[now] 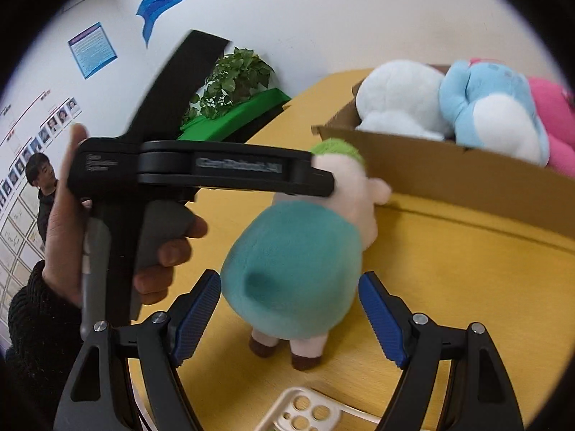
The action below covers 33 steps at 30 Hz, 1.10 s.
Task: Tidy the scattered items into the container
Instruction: 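Close the left gripper on the plush's head while the right gripper grips its teal body, then lift the pink-and-teal plush with both grippers and carry it over the box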
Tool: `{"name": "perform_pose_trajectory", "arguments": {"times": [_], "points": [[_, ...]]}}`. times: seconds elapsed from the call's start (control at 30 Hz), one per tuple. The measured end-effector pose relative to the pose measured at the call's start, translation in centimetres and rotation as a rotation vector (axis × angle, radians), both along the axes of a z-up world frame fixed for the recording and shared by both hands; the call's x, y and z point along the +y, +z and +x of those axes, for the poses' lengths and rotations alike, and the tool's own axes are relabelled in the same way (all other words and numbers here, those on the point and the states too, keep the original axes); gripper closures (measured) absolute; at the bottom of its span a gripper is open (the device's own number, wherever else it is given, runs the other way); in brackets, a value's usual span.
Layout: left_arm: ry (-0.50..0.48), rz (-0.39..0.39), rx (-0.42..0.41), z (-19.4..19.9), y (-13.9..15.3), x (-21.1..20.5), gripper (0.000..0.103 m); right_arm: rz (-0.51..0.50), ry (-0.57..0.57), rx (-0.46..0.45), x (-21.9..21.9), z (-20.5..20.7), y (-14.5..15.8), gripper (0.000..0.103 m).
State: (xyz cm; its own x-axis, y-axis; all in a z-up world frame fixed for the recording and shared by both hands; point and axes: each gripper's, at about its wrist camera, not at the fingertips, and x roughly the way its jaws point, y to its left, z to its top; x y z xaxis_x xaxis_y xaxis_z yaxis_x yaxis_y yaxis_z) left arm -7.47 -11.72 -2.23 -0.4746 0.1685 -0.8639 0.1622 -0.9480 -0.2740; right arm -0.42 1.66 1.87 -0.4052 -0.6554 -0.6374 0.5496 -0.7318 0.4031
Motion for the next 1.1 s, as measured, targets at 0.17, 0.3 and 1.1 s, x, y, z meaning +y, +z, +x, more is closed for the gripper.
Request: {"name": "perform_pose_trajectory", "arguments": {"times": [0.17, 0.3, 1.1], "points": [[-0.078, 0.079, -0.027, -0.2, -0.2, 0.3, 0.026, 0.005, -0.032, -0.013, -1.8, -0.8, -2.1, 0.022], [-0.107, 0.065, -0.024, 0.2, 0.2, 0.7, 0.031, -0.008, -0.006, -0.037, -2.0, -0.9, -2.5, 0.034], [-0.303, 0.281, 0.165, -6.7, 5.6, 22.6, 0.036, 0.078, -0.211, 0.1, 21.0, 1.6, 3.8, 0.044]]}}
